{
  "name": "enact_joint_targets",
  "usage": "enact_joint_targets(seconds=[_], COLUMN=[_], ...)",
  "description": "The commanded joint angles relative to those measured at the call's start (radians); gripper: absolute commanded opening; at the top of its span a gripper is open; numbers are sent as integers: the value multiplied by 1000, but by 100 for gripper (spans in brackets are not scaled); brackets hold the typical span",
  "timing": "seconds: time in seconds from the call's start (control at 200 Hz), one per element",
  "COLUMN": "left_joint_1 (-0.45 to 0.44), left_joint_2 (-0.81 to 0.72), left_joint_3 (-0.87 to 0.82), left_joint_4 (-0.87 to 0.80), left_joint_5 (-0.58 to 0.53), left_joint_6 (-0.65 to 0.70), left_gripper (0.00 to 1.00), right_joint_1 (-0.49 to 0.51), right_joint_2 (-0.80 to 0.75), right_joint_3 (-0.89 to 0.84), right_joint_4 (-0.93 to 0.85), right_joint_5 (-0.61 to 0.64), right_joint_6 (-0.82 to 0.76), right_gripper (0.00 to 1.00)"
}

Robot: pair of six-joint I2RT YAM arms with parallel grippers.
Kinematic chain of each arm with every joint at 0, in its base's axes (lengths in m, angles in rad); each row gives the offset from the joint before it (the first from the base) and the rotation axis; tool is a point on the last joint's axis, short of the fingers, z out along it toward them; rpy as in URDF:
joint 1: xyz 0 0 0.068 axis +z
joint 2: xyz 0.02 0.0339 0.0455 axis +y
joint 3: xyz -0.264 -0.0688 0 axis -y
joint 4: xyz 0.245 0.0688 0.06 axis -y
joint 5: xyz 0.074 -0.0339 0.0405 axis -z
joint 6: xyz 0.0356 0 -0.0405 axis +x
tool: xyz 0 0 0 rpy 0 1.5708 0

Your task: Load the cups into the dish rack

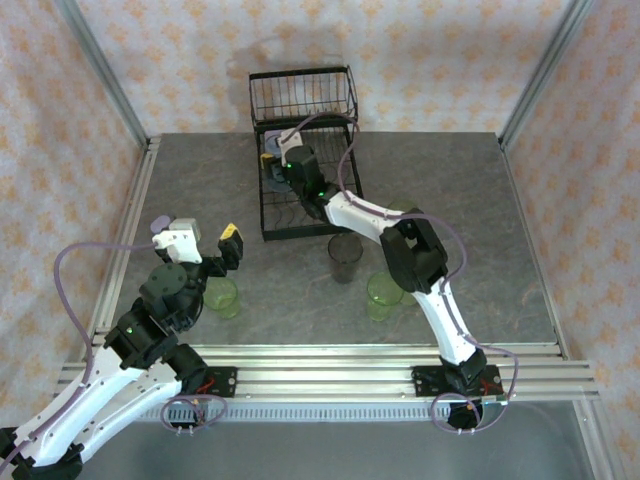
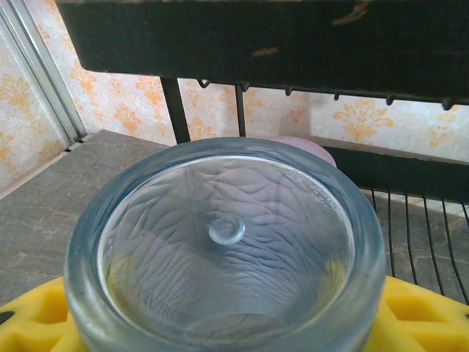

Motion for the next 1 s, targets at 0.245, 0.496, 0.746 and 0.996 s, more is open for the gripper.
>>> enact_joint_targets(seconds=[0.245,0.496,0.746,0.996], left_joint_1=[-4,-4,-4,-4], left_joint_2=[-9,-7,-8,-12], left_joint_3=[35,31,27,24], left_joint_4=[6,9,7,3], left_joint_5=[-37,-38,-38,-38], left_joint_6=[21,21,17,14], left_gripper=[99,99,99,99], right_joint_1=[0,0,1,1], right_joint_2=[116,152,184,171], right_joint_3=[175,218,263,255], right_joint_4=[-91,-115,-136,-139], right_joint_5=[-14,-34,-40,-40], right_joint_6=[-29,-15,-18,-5], right_gripper=[34,34,36,59])
